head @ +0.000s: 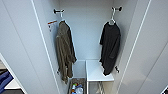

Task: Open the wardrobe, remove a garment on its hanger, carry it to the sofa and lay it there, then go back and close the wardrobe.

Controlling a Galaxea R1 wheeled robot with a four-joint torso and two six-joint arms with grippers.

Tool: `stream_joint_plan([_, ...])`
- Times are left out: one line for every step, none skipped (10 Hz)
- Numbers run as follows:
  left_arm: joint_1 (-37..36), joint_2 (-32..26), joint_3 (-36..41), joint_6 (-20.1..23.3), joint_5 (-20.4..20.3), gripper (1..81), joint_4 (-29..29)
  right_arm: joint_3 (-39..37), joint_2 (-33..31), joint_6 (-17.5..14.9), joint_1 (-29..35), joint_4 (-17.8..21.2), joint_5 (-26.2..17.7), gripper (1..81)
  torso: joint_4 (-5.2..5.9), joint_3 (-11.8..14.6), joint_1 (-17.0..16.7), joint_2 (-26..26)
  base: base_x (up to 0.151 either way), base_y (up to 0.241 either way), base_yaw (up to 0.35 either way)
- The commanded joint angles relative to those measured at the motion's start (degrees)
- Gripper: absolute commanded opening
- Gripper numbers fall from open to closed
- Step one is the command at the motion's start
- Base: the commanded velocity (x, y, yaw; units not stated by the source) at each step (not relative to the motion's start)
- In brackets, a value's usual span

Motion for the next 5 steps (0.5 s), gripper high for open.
stream_joint_plan([-1.16, 1.28, -2.19, 0.22, 3.68, 81.1, -0.1, -8.71, 7.38, -0.24, -1.24, -1.97, -4.09, 81.1, 0.0, 0.0, 0.0, 0.0, 0.0, 0.0, 0.0])
stream_joint_plan([-1.16, 1.36, -2.19, 0.22, 3.77, 81.1, -0.1, -8.19, 7.56, -0.15, -1.51, -1.8, -4.09, 81.1, 0.0, 0.0, -0.02, 0.0, 0.0, 0.0, 0.0])
stream_joint_plan([-1.16, 1.28, -2.19, 0.22, 4.03, 81.1, -0.1, -8.01, 7.73, -0.15, -1.59, -1.8, -4.09, 81.1, 0.0, 0.0, -0.02, 0.0, 0.0, 0.0, 0.0])
stream_joint_plan([-1.25, 1.36, -2.19, 0.22, 4.03, 81.1, -0.1, -7.92, 7.91, -0.15, -1.68, -1.8, -4.09, 81.1, 0.0, 0.0, -0.02, 0.0, 0.0, 0.0, 0.0])
stream_joint_plan([-1.16, 1.45, -2.19, 0.31, 4.03, 81.1, -0.01, -7.92, 8.0, -0.15, -1.77, -1.8, -4.09, 81.1, 0.0, 0.0, -0.02, 0.0, 0.0, 0.0, 0.0])
